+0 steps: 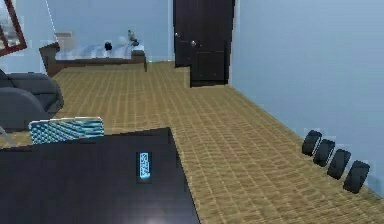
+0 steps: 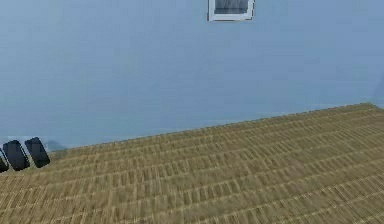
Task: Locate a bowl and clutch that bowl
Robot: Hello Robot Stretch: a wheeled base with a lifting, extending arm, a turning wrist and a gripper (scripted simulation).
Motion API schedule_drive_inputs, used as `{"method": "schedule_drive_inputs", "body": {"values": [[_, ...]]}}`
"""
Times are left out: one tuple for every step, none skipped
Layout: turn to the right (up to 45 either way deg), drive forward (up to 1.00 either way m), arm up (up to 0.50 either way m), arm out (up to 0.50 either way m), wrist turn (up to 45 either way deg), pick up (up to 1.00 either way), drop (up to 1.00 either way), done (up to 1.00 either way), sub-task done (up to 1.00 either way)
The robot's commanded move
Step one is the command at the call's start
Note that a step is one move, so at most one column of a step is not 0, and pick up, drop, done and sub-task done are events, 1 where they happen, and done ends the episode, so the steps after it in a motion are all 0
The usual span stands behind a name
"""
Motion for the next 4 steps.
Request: {"method": "schedule_drive_inputs", "body": {"values": [[-45.0,0.0,0.0,0.0,0.0,0.0,0.0,0.0,0.0],[-45.0,0.0,0.0,0.0,0.0,0.0,0.0,0.0,0.0],[-45.0,0.0,0.0,0.0,0.0,0.0,0.0,0.0,0.0],[-27.0,0.0,0.0,0.0,0.0,0.0,0.0,0.0,0.0]]}}
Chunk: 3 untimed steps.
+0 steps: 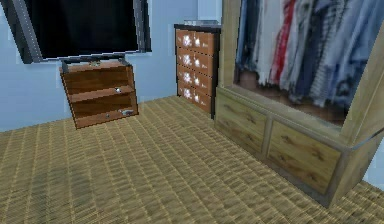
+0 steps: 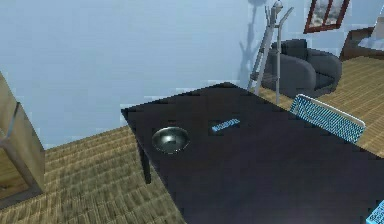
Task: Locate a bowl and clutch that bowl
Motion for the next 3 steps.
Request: {"method": "schedule_drive_inputs", "body": {"values": [[0.0,0.0,0.5,0.0,0.0,0.0,0.0,0.0,0.0],[0.0,0.0,0.38,0.0,0.0,0.0,0.0,0.0,0.0],[0.0,0.0,0.0,0.4,0.0,0.0,0.0,0.0,0.0]]}}
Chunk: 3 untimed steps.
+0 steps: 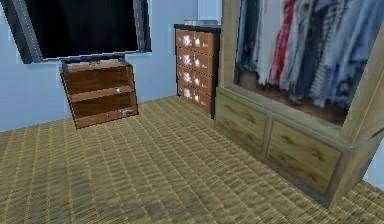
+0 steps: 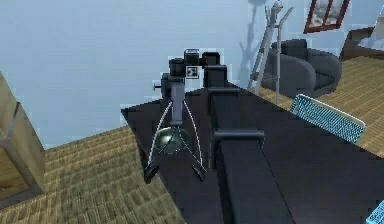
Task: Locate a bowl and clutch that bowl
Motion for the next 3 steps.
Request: {"method": "schedule_drive_inputs", "body": {"values": [[0.0,0.0,0.0,0.0,45.0,0.0,0.0,0.0,0.0],[0.0,0.0,0.0,0.0,45.0,0.0,0.0,0.0,0.0],[0.0,0.0,0.0,0.0,45.0,0.0,0.0,0.0,0.0]]}}
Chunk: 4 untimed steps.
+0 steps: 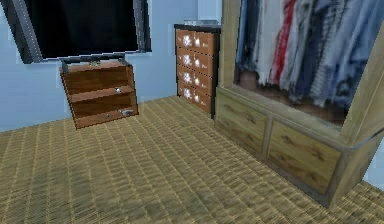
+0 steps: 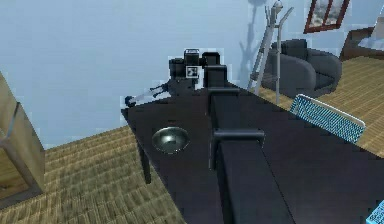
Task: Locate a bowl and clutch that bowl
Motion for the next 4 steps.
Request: {"method": "schedule_drive_inputs", "body": {"values": [[0.0,0.0,0.0,0.0,27.0,0.0,0.0,0.0,0.0],[0.0,0.0,-0.28,0.0,0.0,0.0,0.0,0.0,0.0],[0.0,0.0,0.0,0.0,0.0,1.0,0.0,0.0,0.0],[0.0,0.0,0.1,0.0,0.0,0.0,0.0,0.0,0.0]]}}
